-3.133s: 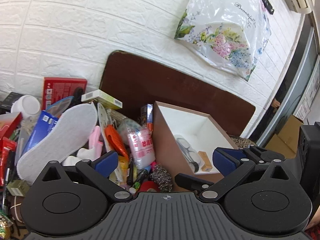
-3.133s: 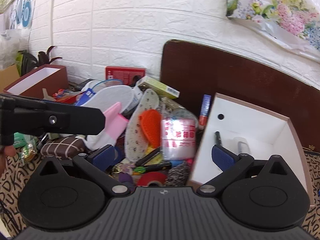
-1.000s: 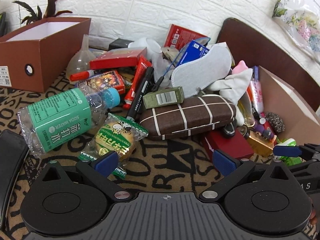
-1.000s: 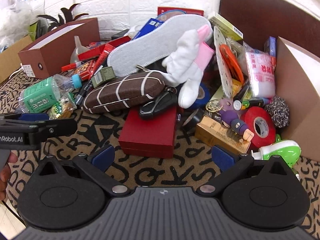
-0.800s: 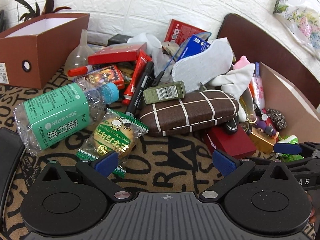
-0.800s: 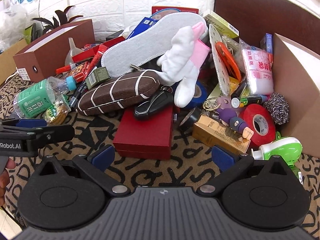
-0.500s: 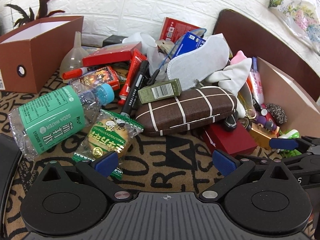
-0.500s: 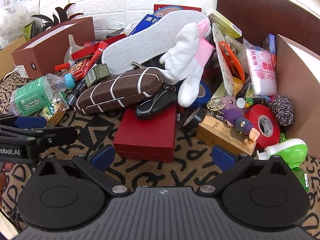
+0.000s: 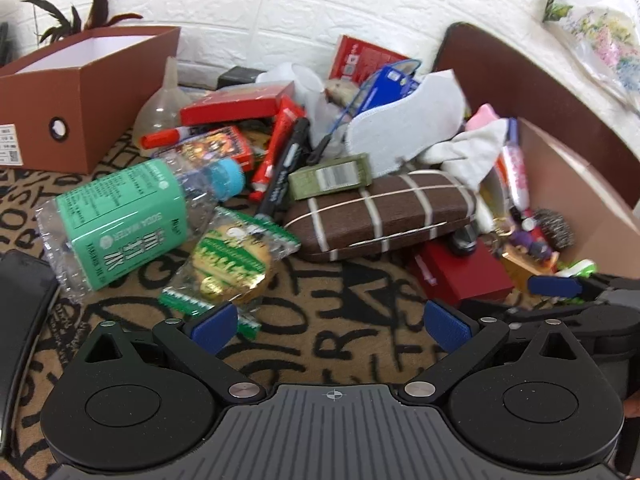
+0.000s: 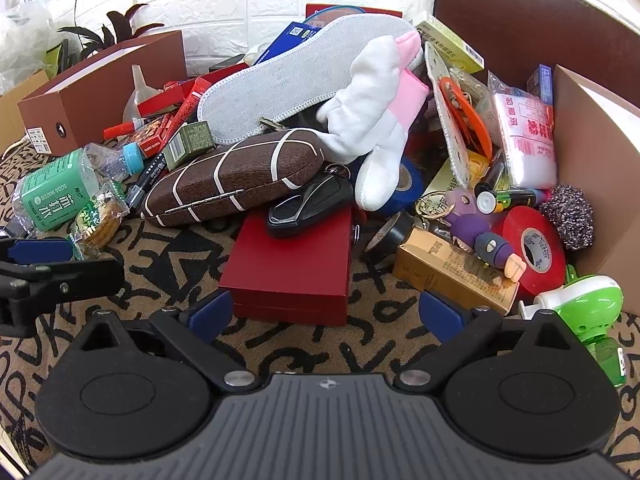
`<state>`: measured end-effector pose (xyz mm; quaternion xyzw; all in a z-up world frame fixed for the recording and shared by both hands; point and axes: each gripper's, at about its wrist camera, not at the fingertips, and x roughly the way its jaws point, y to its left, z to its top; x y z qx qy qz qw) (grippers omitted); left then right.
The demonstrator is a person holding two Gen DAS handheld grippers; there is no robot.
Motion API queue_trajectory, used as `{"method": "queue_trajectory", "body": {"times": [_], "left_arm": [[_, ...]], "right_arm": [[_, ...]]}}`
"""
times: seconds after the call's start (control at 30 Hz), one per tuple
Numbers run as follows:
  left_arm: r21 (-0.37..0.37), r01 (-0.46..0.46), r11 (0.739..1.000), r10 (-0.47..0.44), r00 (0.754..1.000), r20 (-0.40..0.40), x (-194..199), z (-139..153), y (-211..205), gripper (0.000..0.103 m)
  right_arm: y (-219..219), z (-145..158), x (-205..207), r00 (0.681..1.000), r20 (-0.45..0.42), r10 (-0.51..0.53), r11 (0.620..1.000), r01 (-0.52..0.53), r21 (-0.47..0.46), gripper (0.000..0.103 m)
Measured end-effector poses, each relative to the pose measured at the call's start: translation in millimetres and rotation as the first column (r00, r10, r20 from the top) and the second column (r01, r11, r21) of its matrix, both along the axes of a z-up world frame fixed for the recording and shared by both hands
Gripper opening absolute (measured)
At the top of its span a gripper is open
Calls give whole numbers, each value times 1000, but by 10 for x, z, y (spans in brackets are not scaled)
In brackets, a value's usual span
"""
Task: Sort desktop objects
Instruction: 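Reach the left tool to the snack bun packet while the right tool reaches the red box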
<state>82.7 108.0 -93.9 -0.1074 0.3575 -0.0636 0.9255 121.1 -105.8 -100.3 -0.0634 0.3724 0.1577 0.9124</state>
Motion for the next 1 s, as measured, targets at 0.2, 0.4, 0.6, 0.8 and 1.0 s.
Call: {"method": "queue_trajectory", "body": {"times": [0.2,0.4,0.6,0.8,1.0], "left_arm": [[0,-41,999,41,999,-1,-34,-27,106,101],[-27,-50,998,49,999,-23,-37,-55,214,93],[-46,-102,994,101,995,-21,-19,-24,391,86],[-41,-108,993,108,994,-13,20,12,483,87],[-17,-92,996,92,996,-14,158,-14,460,90]], "right_arm": [[42,42,-56,1000,20,16,1000,-16,20,96],[63,81,-71,999,22,27,999,-27,41,91],[144,108,-130,998,22,62,997,-63,54,82],[342,114,-256,991,37,129,991,-130,25,82],[323,124,-223,996,37,83,996,-85,36,82]]}}
